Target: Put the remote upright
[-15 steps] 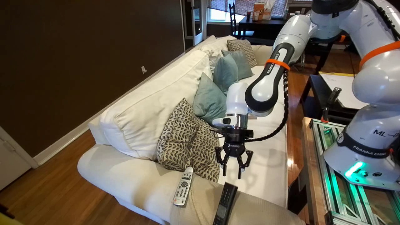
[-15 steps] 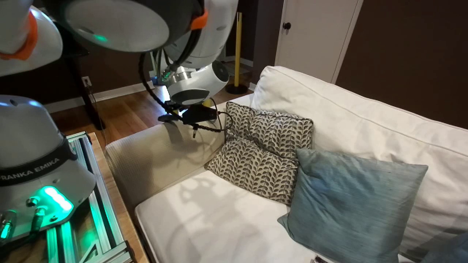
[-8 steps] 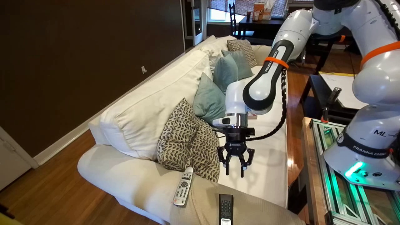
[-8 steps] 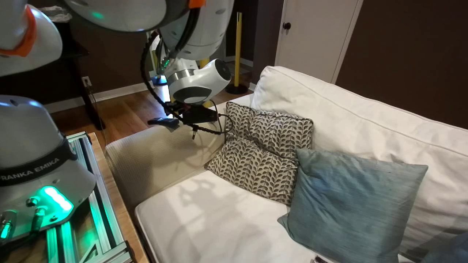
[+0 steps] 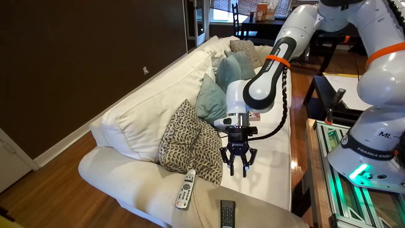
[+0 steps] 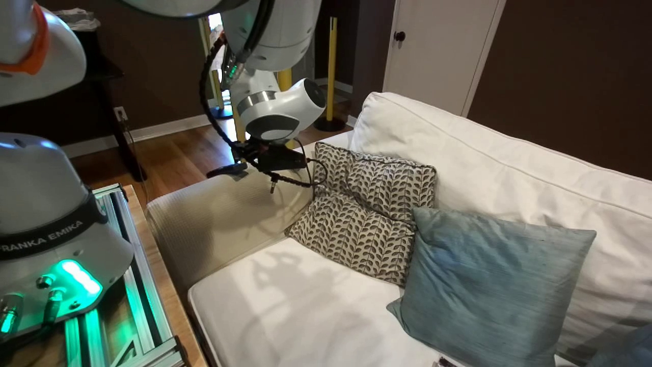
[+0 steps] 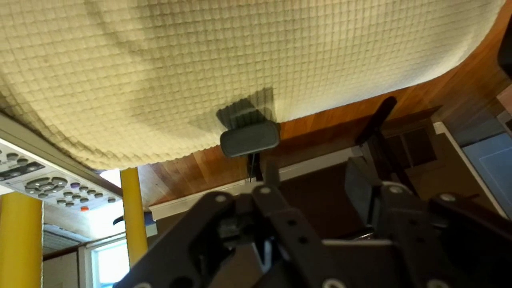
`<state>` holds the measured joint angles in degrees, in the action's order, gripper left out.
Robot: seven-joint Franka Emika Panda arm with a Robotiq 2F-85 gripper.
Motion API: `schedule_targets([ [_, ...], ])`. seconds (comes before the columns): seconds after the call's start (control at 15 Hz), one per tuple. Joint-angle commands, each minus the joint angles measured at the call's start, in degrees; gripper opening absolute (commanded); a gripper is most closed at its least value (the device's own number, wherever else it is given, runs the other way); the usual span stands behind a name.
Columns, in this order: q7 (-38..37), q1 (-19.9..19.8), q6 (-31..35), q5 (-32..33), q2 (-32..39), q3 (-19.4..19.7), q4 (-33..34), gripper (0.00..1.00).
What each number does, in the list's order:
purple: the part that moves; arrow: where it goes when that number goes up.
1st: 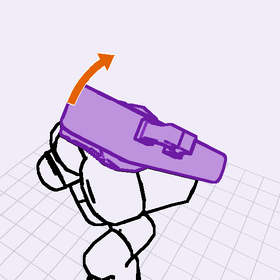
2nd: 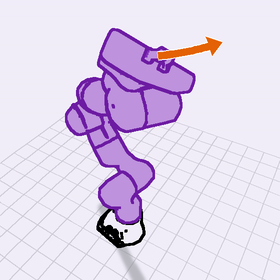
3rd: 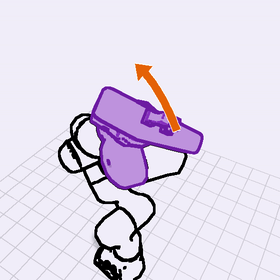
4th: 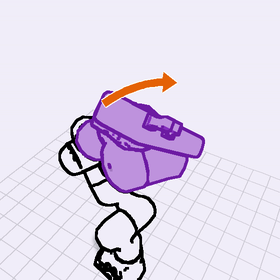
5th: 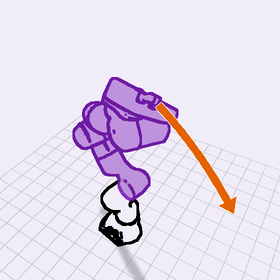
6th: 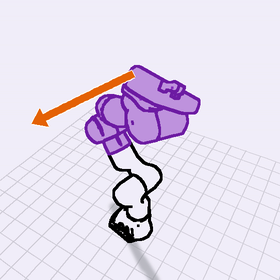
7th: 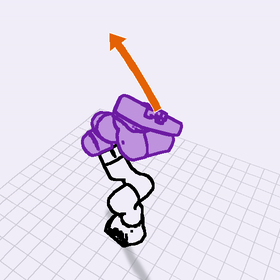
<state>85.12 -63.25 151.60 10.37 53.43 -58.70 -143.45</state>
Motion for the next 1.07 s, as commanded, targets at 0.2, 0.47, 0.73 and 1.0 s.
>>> schedule_targets([
  [0.2, 2.1, 1.4, -1.7, -2.3, -2.3, 0.6, 1.2, 0.99],
  [0.47, 2.9, 1.3, -0.2, -2.8, -1.7, 0.5, 0.9, 1.0],
  [0.73, 3.3, 1.3, -0.2, -2.8, -1.7, 0.5, 1.0, 1.0],
  [1.0, 3.3, 1.3, -0.2, -2.8, -1.7, 0.5, 1.1, 1.0],
])
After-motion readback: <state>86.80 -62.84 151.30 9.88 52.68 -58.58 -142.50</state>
